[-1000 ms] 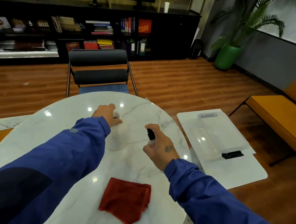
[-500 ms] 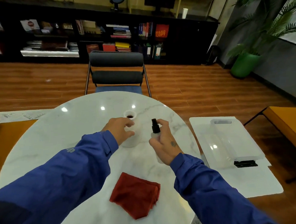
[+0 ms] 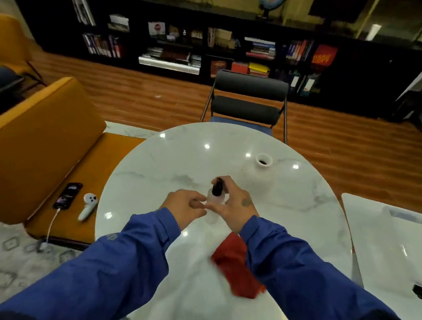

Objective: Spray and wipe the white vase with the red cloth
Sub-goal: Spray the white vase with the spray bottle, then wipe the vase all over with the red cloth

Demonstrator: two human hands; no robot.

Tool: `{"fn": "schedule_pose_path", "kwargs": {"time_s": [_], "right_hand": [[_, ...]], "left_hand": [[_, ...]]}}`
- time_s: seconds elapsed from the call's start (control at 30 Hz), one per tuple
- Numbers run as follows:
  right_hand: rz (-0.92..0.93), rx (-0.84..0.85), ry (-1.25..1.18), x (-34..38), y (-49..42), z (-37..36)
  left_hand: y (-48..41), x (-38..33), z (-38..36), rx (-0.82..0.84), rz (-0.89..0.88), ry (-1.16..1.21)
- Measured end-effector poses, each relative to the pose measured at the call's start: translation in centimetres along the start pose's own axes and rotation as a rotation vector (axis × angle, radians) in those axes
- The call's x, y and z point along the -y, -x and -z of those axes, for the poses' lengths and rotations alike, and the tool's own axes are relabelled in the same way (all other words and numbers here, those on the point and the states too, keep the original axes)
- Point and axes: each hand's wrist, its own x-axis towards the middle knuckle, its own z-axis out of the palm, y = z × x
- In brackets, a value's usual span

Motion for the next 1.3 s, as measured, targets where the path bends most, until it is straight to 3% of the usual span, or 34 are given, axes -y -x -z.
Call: {"fn": "schedule_pose_path", "kwargs": {"time_s": [0.37, 0.8, 0.97, 1.1, 1.3], "right_hand": [[-0.073, 0.208, 0.077, 3.6, 0.5, -7.9], [-0.07, 0.289, 0.159, 2.4, 1.9, -9.9], [-0.038, 0.268, 0.154, 0.8, 2.0, -9.3], [-0.077, 0.241, 0.165, -1.0, 2.6, -7.4], [-0.141, 0.115, 0.17, -4.6, 4.3, -3.0]], "left_hand": [[4.7, 6.5, 1.9, -0.103, 0.191, -0.061], [5.7, 7.6, 0.9, -0.08, 0.264, -0.176], [5.4, 8.1, 0.1, -0.012, 0.353, -0.341], [5.4, 7.2, -1.3, 0.093, 0.294, -0.433], [4.6, 5.2, -4.2, 0.15, 0.192, -0.297]]}}
